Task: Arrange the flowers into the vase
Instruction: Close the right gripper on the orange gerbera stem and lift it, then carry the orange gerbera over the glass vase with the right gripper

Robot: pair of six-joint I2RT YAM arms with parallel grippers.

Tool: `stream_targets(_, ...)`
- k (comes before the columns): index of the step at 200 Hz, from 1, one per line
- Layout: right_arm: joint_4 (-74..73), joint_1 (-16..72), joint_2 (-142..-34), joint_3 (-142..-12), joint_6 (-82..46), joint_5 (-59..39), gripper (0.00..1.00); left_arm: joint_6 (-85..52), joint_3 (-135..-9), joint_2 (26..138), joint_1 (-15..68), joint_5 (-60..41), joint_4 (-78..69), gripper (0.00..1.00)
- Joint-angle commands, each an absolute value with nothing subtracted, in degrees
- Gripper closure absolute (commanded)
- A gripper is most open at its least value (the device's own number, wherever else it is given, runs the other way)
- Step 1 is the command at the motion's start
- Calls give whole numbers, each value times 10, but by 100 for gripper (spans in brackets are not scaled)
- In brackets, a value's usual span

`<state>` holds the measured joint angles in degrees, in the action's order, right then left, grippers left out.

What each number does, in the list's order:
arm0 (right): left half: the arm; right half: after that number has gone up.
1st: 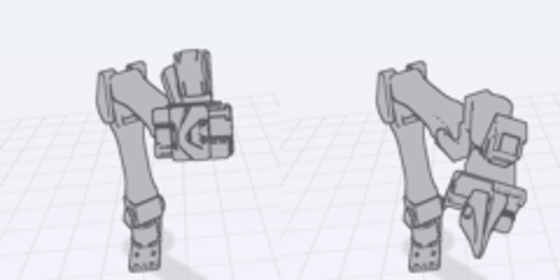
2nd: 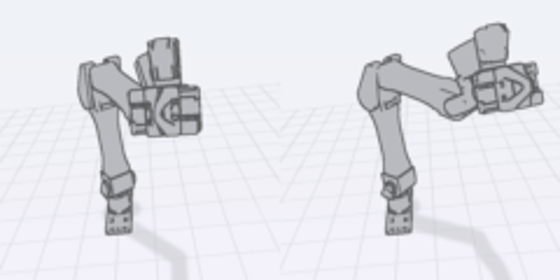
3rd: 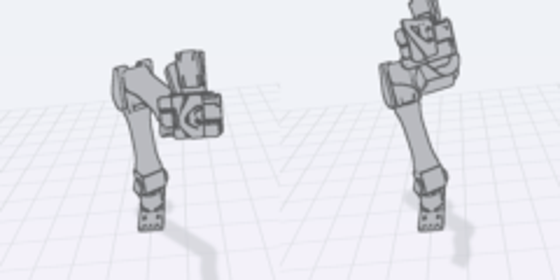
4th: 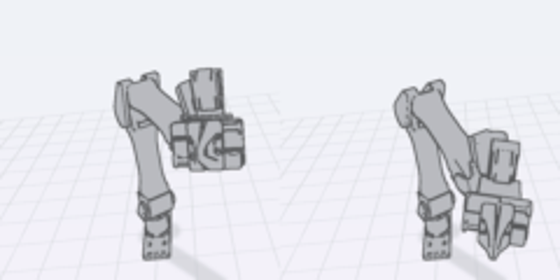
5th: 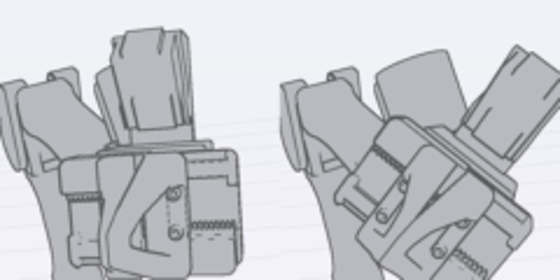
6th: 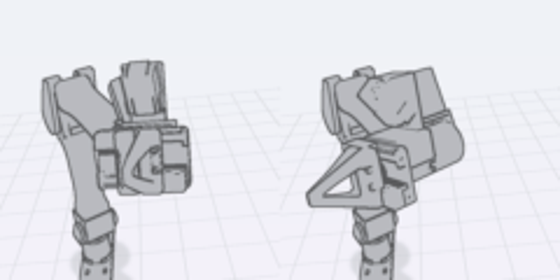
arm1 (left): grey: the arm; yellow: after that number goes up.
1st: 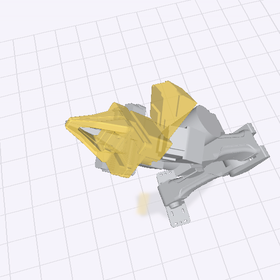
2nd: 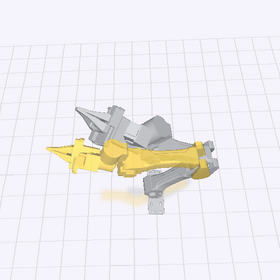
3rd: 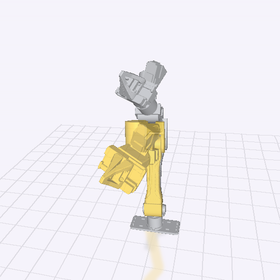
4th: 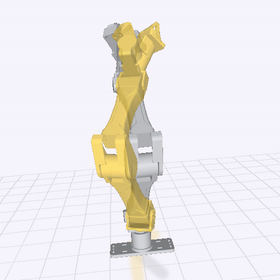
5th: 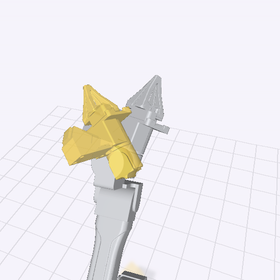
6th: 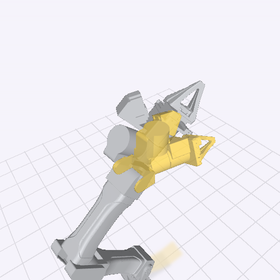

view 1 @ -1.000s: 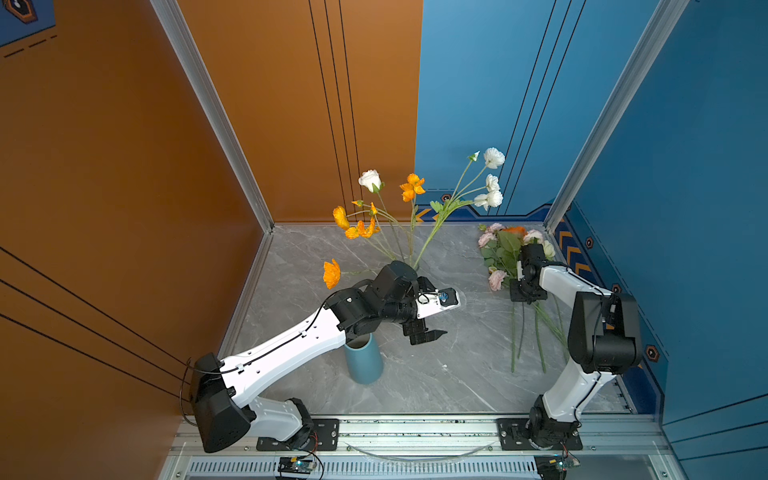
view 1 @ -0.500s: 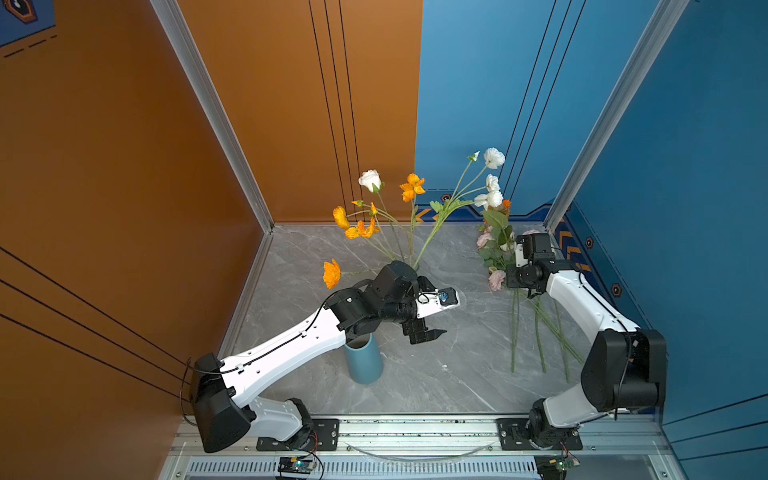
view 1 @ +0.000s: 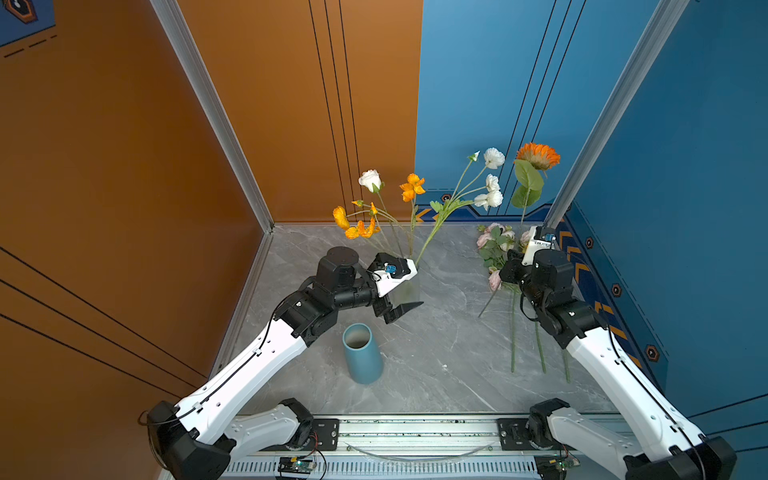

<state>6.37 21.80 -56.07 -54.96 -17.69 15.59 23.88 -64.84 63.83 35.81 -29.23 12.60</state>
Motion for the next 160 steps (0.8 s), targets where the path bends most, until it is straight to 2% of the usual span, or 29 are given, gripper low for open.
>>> stream_targets(1, -51, 285, -540, -559, -106, 261, 100, 202, -638, 641, 351, -357, 70, 2)
stream_targets(33, -197, 382, -537, -547, -12, 280, 100, 204, -636, 642, 350, -348, 70, 2)
stream_targets(59, -326, 439, -581, -543, 45, 262, 100, 204, -633, 638, 345, -341, 66, 2)
stream_targets(103, -423, 468, -680, -585, 55, 241, 100, 204, -631, 634, 336, -334, 63, 2)
stream_targets(160, -574, 480, -775, -577, 64, 249, 100, 204, -625, 625, 325, -337, 54, 2)
